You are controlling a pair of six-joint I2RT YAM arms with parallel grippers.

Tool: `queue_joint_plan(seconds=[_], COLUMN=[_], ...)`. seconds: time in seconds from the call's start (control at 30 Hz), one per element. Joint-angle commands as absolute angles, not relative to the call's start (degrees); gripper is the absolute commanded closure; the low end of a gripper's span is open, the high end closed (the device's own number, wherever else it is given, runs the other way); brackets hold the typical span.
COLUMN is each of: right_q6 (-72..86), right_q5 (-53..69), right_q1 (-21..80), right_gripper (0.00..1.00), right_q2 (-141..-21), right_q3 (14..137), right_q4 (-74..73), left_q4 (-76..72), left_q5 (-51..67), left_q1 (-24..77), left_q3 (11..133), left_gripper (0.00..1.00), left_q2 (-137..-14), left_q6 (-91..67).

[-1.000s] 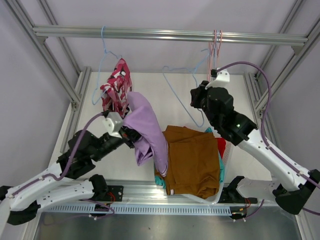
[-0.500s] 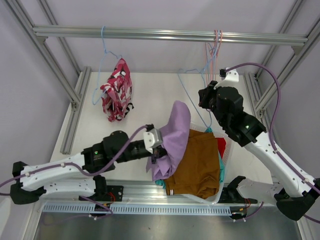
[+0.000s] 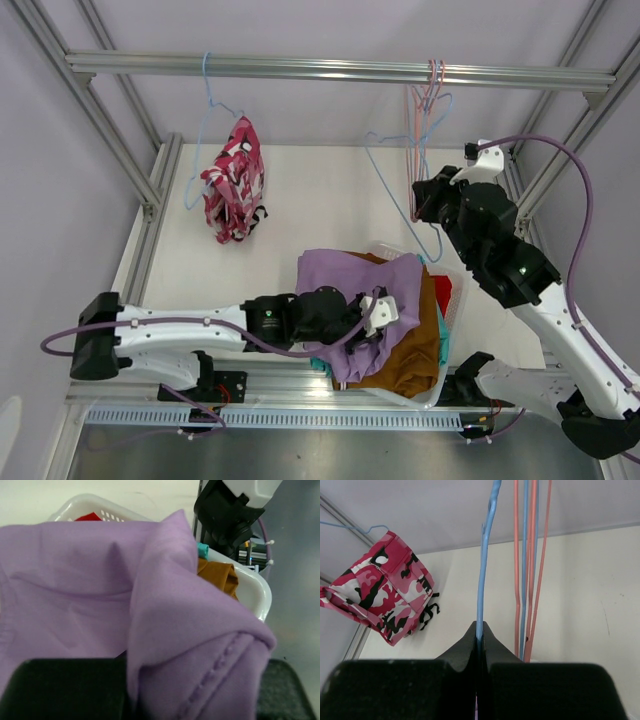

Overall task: Remove the trousers from the hanger
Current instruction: Place the trousers in the bin.

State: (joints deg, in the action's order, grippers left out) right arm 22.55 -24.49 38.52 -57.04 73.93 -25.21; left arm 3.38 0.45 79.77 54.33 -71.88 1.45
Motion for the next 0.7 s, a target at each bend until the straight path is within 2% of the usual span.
queue_joint_plan(seconds=[0.0, 0.03, 0.07, 0.1, 0.13, 0.17, 0.23, 0.67], right_q6=[21.3, 21.4, 21.4, 21.3, 21.3, 21.2, 21.1, 21.8], right_q5=[-23.6, -23.5, -23.5, -23.4, -23.3, -23.2, -23.1, -21.7], right_q1=[37.9, 37.9, 37.8, 37.5, 37.4, 37.2, 36.7, 35.3], right_gripper=[1.0, 1.0, 1.0, 1.0, 1.0, 1.0, 1.0, 1.0], right_q2=[-54.7, -54.2, -53.4, -53.1, -52.7, -52.5, -51.8, -51.1], right_q3=[75.4, 75.3, 75.1, 74.7, 74.5, 74.4, 74.4, 78.5], right_q4=[-25.9, -26.2, -26.4, -26.5, -26.6, -26.8, -27.6, -31.5], left_q4=[0.4, 0.4, -1.4, -1.1, -0.7, 1.5, 1.9, 4.7], left_q5=[-7.4, -8.1, -8.4, -8.6, -8.7, -8.9, -11.1, -6.3], left_q1=[81.3, 81.6, 82.4, 83.0, 83.5, 84.8, 87.0, 92.7], left_q3=[56.9, 57.2, 57.4, 57.7, 58.5, 59.6, 60.0, 60.5], left_gripper=[0.99, 0.99, 0.92, 0.78, 0.57, 0.25, 0.01, 0.0], left_q2=[-75.0, -76.9, -77.9, -78.8, -79.8, -81.5, -82.2, -72.3], left_q6=[0.4, 0.5, 0.4, 0.4, 0.4, 0.6, 2.0, 3.6])
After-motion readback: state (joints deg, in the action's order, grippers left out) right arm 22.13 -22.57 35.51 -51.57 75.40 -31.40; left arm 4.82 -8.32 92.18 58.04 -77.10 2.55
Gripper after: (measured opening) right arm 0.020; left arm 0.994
